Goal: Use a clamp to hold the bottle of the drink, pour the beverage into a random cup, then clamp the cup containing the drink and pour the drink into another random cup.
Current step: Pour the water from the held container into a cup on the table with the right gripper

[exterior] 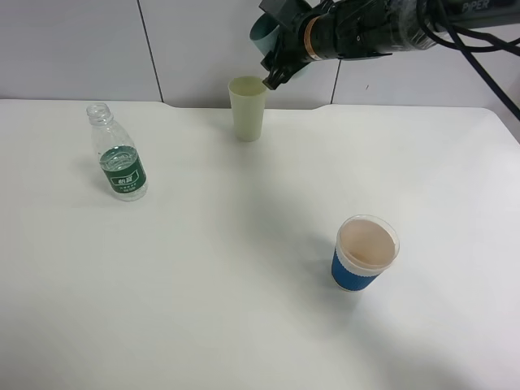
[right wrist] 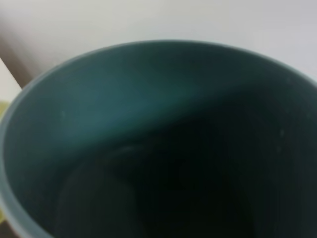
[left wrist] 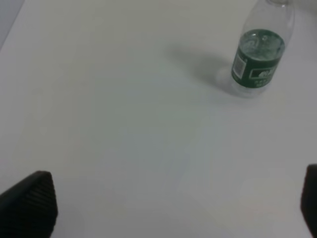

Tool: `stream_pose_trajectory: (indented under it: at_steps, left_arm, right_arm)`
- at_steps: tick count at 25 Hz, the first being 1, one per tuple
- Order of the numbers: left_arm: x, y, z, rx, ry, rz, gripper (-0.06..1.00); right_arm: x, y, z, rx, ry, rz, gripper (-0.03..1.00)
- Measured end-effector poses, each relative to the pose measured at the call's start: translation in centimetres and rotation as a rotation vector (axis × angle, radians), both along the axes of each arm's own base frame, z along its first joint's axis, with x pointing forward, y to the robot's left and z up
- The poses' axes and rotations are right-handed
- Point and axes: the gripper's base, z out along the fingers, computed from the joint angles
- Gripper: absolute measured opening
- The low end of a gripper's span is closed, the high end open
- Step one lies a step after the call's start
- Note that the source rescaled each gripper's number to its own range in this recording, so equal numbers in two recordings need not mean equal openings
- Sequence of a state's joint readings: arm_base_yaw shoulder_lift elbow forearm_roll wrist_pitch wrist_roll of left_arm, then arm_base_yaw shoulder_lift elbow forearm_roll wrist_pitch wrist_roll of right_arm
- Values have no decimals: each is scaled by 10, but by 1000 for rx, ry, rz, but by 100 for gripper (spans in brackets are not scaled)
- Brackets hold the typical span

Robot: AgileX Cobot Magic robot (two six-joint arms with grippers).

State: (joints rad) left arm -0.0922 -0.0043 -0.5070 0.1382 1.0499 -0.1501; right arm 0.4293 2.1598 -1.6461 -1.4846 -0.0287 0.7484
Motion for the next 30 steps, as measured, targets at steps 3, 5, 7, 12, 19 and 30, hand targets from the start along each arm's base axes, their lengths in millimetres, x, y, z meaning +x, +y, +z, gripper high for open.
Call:
stream_pose_trajectory:
  at_steps: [3,5,7,12,19,30]
  left_arm:
    - [0,0,0,0,0,0,100]
    - [0,0,0,0,0,0,100]
    - [0,0,0,0,0,0,100]
    - [0,0,0,0,0,0,100]
    - [0,0,0,0,0,0,100]
    - [0,0,0,0,0,0,100]
  right_arm:
    - [-1,2,0,-37,-16,7,0]
    - [-1,3,0,-54,-24,15,0]
    - [-1,2,0,-66,-30,11,0]
    - [-1,3,1,-92,-46,18,0]
    - [-2,5,0,-148,-67,14,0]
    - [-2,5,1,-252,-115,37,0]
